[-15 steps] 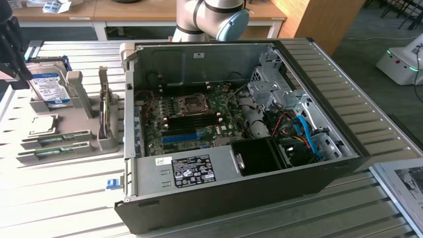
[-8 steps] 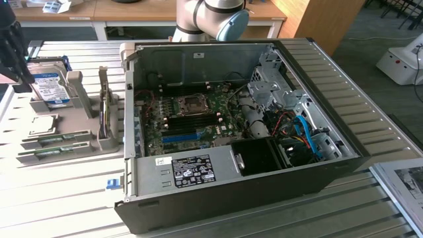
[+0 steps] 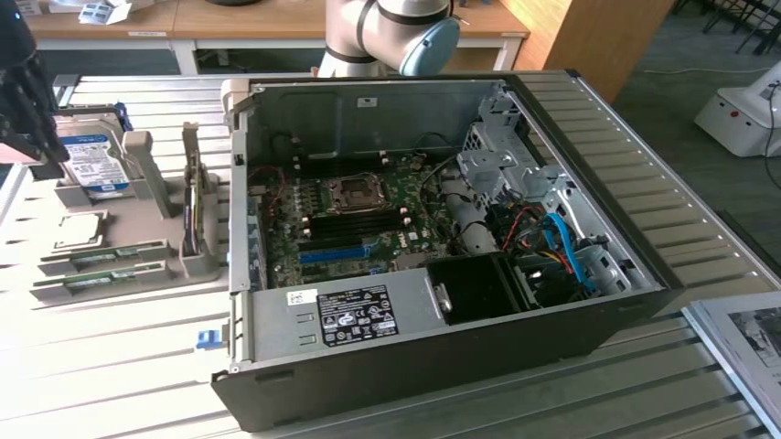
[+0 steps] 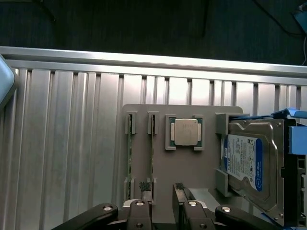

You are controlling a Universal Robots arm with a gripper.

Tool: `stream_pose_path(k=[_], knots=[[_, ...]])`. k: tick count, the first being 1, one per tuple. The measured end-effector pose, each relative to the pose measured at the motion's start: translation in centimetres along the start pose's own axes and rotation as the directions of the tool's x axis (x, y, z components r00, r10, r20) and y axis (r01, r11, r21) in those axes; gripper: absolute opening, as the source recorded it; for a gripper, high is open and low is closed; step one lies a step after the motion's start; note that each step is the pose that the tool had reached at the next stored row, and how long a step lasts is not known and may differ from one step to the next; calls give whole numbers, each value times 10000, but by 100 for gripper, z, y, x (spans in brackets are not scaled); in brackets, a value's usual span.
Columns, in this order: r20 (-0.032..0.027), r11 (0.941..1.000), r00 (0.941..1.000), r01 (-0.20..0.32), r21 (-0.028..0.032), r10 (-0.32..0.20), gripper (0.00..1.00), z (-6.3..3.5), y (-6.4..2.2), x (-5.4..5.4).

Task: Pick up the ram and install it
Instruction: 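Pick up the ram and move it above insertion slot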

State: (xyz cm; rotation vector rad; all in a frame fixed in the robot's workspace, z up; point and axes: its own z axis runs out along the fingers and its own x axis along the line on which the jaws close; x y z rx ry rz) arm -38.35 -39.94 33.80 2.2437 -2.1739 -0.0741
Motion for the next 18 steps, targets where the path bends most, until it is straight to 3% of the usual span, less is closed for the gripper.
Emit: stream_pose_path(k=[18], knots=[[-22, 10000, 10000, 10, -2, -10, 31, 252, -10, 5]])
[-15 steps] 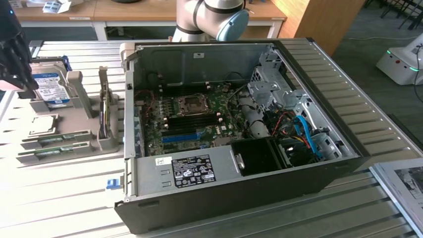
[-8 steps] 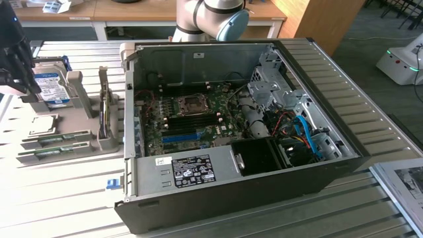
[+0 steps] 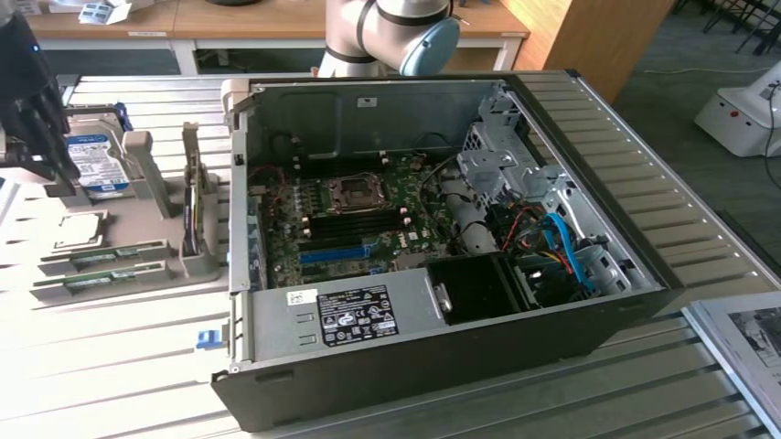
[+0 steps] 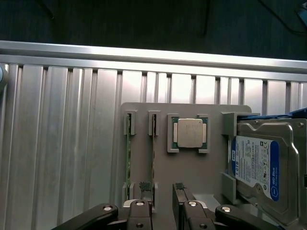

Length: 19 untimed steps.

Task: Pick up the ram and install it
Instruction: 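Pick up the ram and move it above insertion slot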

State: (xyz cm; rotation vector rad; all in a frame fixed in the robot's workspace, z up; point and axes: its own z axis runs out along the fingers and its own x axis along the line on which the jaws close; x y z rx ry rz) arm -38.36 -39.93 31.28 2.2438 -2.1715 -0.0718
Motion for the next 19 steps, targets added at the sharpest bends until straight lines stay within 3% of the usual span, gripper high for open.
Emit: stream_pose_path(k=[19], knots=[[-27, 10000, 10000, 7, -1, -7, 31, 257, -12, 6]])
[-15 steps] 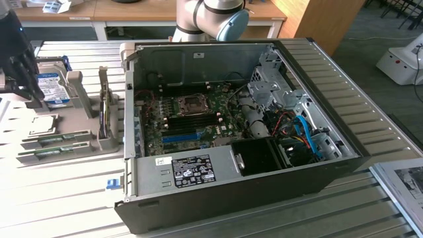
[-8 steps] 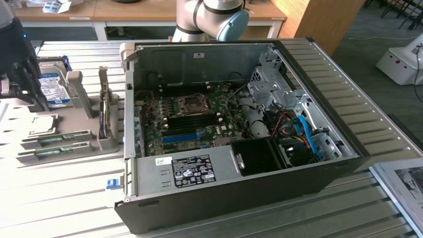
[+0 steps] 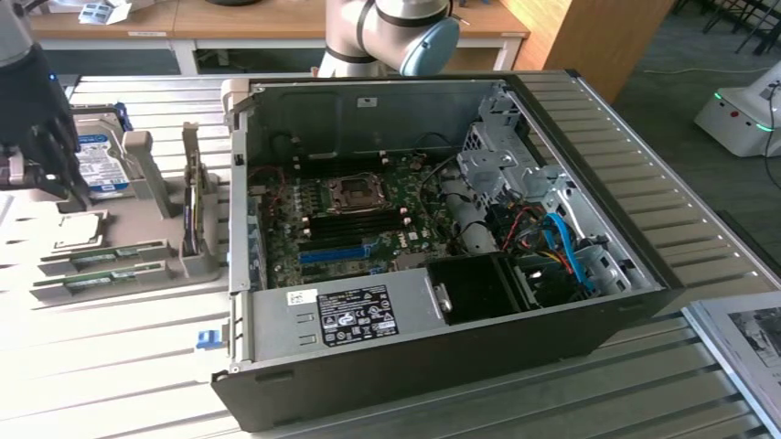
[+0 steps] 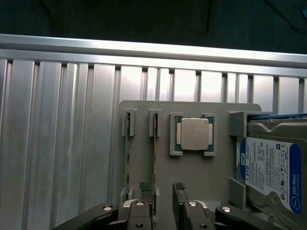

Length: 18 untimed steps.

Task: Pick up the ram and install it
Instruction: 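Pick up the ram and move it above insertion slot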

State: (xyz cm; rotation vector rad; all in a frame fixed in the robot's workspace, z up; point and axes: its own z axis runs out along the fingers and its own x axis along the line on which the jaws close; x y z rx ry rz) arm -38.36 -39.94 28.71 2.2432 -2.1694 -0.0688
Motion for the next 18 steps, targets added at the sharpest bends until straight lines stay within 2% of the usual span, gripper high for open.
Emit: stream_pose_path(k=[18], knots=[[-15, 10000, 10000, 3, 0, -3, 31, 231, -11, 4]])
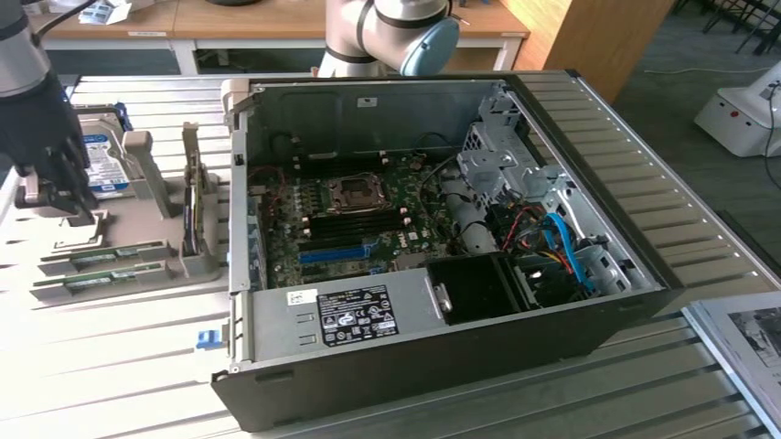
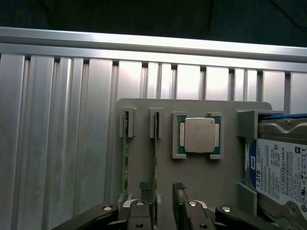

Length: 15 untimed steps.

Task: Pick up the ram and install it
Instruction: 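Pick up the ram and move it above insertion slot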

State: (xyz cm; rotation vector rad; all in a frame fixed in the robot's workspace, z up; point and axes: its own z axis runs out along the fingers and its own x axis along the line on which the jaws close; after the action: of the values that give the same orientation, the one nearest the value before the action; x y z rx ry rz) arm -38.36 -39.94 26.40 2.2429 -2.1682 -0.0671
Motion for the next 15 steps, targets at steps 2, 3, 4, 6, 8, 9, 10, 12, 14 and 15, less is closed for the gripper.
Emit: stream_pose_path(k=[2, 3, 4, 6, 8, 9, 10, 12, 14, 15], knots=[[-1, 10000, 10000, 0, 0, 0, 31, 24, -1, 0], [-1, 10000, 10000, 0, 0, 0, 31, 36, -2, 1], [-2, 10000, 10000, 1, 0, -1, 31, 48, -2, 1], [-3, 10000, 10000, 1, 0, -1, 31, 71, -3, 1], [-3, 10000, 10000, 1, 0, -1, 31, 99, -4, 2], [-4, 10000, 10000, 1, 0, -1, 31, 113, -5, 2], [-3, 10000, 10000, 1, 1, -1, 31, 127, -6, 2], [-5, 10000, 10000, 1, -1, -1, 31, 153, -7, 2], [-6, 10000, 10000, 2, -1, -2, 31, 179, -8, 3], [-6, 10000, 10000, 2, -1, -2, 31, 192, -9, 3]])
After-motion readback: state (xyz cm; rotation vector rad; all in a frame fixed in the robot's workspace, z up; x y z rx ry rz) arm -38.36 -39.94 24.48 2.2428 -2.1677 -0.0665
